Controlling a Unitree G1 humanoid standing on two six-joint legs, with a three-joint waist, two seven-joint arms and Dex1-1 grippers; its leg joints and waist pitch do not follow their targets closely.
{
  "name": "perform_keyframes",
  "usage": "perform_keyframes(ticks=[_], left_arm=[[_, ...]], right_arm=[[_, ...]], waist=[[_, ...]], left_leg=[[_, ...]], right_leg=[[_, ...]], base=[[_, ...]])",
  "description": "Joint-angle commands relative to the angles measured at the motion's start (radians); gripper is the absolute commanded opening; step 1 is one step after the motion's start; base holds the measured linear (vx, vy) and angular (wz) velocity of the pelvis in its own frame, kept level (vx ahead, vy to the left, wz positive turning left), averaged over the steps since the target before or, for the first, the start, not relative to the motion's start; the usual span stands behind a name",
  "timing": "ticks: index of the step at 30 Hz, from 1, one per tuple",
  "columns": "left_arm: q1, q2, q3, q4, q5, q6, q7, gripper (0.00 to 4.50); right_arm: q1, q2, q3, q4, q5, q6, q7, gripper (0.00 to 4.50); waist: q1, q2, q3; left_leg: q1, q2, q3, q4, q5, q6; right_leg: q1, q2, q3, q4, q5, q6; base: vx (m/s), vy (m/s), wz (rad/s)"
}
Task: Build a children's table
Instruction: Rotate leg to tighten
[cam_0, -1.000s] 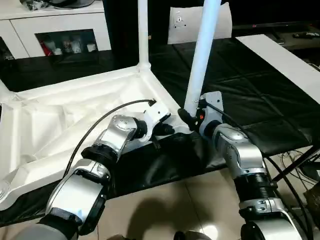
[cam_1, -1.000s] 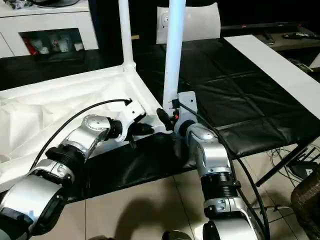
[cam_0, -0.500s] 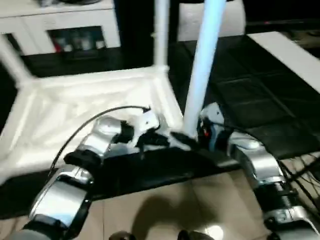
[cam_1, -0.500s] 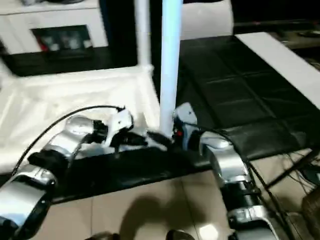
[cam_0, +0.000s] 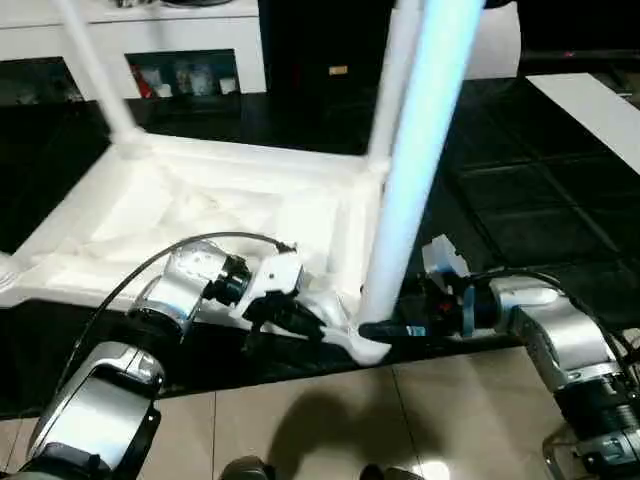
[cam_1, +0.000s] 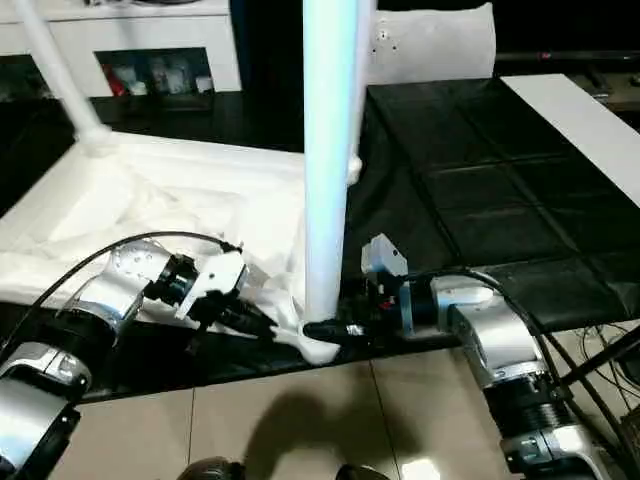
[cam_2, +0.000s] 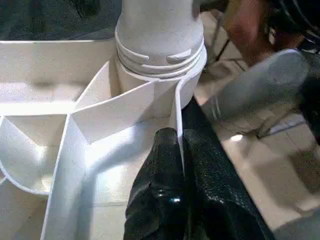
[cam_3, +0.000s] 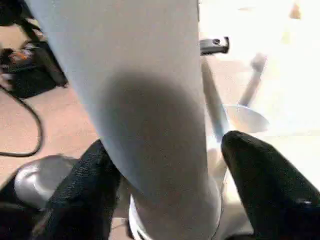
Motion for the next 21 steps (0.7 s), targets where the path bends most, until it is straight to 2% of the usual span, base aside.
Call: perform_keyframes(ticks=[1, 3, 4, 6, 10, 11, 14, 18, 21], left_arm=[[0.014, 0.012, -0.064, -0.060, -0.018, -0.020, -0.045, 0.00], [0.019, 0.018, -0.073, -0.072, -0.024, -0.016, -0.045, 0.00], [0.021, 0.021, -0.075, -0.076, -0.024, -0.017, -0.045, 0.00], [0.023, 0.025, -0.075, -0.079, -0.024, -0.021, -0.045, 0.00], [0.023, 0.029, -0.080, -0.080, -0.029, -0.022, -0.045, 0.00], [0.020, 0.032, -0.085, -0.078, -0.034, -0.024, -0.045, 0.00], [0.018, 0.035, -0.088, -0.080, -0.043, -0.018, -0.045, 0.00], [0.019, 0.024, -0.067, -0.075, -0.039, -0.012, -0.045, 0.00], [0.013, -0.004, -0.034, -0.068, -0.032, 0.029, 0.017, 0.00]], right_arm=[[0.006, -0.015, 0.013, -0.037, 0.023, 0.026, 0.034, 2.84], [0.007, -0.018, 0.015, -0.043, 0.029, 0.035, 0.042, 2.73], [0.009, -0.021, 0.019, -0.049, 0.034, 0.045, 0.051, 2.73], [0.012, -0.025, 0.026, -0.059, 0.040, 0.063, 0.062, 2.47], [0.016, -0.029, 0.032, -0.068, 0.046, 0.075, 0.068, 2.22], [0.019, -0.031, 0.036, -0.072, 0.050, 0.082, 0.069, 2.17], [0.023, -0.029, 0.035, -0.078, 0.056, 0.096, 0.066, 2.12], [0.033, -0.024, 0.034, -0.093, 0.064, 0.113, 0.054, 2.12], [0.047, 0.034, -0.008, -0.116, 0.082, 0.160, -0.072, 2.12]], waist=[[-0.006, -0.008, -0.071], [-0.005, -0.007, -0.072], [-0.006, -0.012, -0.073], [-0.004, -0.009, -0.075], [-0.003, -0.011, -0.076], [-0.002, -0.008, -0.078], [-0.002, -0.010, -0.078], [-0.002, -0.010, -0.078], [-0.004, -0.011, -0.075]], left_leg=[[0.010, 0.053, -0.010, -0.063, -0.173, 0.071], [0.009, 0.053, -0.010, -0.063, -0.161, 0.070], [0.008, 0.053, -0.010, -0.063, -0.157, 0.070], [0.009, 0.053, -0.010, -0.061, -0.147, 0.069], [0.008, 0.050, -0.010, -0.060, -0.139, 0.065], [0.008, 0.050, -0.010, -0.059, -0.136, 0.065], [0.007, 0.051, -0.010, -0.059, -0.132, 0.065], [0.008, 0.049, -0.009, -0.058, -0.141, 0.060], [0.007, 0.048, -0.010, -0.060, -0.145, 0.053]], right_leg=[[0.058, -0.095, 0.062, -0.072, -0.344, -0.161], [0.057, -0.094, 0.062, -0.070, -0.331, -0.161], [0.059, -0.093, 0.061, -0.069, -0.328, -0.161], [0.059, -0.094, 0.062, -0.068, -0.321, -0.161], [0.060, -0.093, 0.061, -0.067, -0.323, -0.154], [0.060, -0.093, 0.061, -0.066, -0.319, -0.154], [0.060, -0.092, 0.061, -0.065, -0.304, -0.155], [0.061, -0.093, 0.060, -0.069, -0.331, -0.147], [0.061, -0.092, 0.060, -0.073, -0.361, -0.135]], base=[[0.000, 0.000, 0.00], [0.000, 0.000, 0.00], [0.000, 0.000, 0.00], [0.000, 0.000, 0.00], [0.000, 0.000, 0.00], [0.000, 0.000, 0.00], [0.000, 0.000, 0.00], [0.000, 0.000, 0.00], [0.000, 0.000, 0.00]])
